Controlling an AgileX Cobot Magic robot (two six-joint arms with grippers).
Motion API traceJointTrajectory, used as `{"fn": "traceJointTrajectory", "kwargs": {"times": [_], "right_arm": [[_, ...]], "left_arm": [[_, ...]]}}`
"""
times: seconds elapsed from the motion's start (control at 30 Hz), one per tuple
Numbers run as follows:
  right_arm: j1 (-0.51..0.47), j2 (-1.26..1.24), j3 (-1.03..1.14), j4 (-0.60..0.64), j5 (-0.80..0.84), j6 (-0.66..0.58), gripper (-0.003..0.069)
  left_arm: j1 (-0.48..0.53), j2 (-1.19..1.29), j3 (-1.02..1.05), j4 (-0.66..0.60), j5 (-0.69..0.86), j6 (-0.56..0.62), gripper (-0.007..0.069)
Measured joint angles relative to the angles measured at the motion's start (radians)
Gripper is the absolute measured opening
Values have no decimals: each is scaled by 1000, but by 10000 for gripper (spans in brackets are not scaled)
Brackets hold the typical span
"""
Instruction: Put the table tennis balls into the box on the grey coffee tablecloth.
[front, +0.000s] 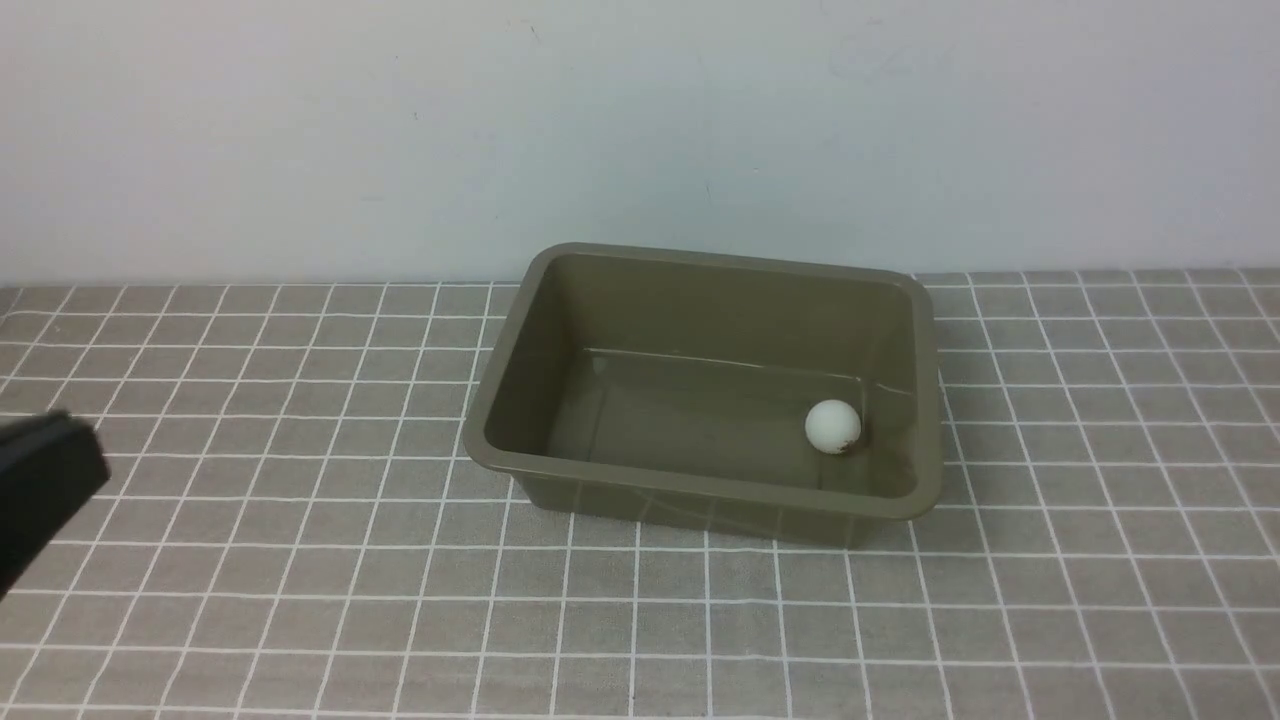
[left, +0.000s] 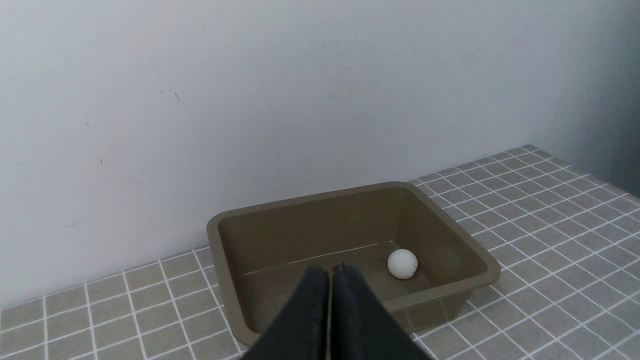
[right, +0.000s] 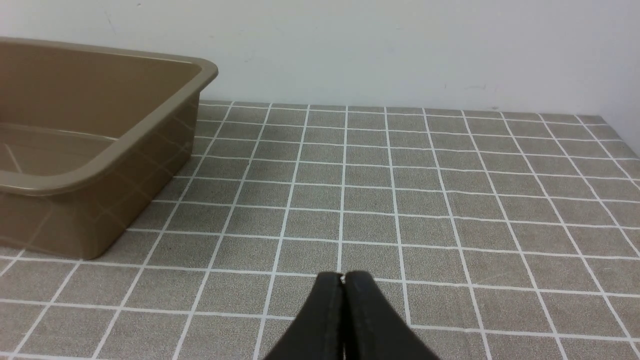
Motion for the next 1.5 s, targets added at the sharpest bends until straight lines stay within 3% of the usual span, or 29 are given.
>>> {"fn": "traceJointTrajectory", "kwargs": {"times": [0.3,0.4,0.77,1.0,1.5], "right_arm": [[0,0,0,0,0,0,-10],[0,0,0,0,0,0,-10],[0,0,0,0,0,0,-10],[0,0,0,0,0,0,-10],[0,0,0,0,0,0,-10]], "left_arm": [[0,-68,72,17,-9,17,-5],[7,-80,125,74,-52,16,-5],[320,-287,594,140,-252,-35,-5],[333,-326,612,154,-97,-35,-5],[339,-326,611,155,-87,-35,-5]]}}
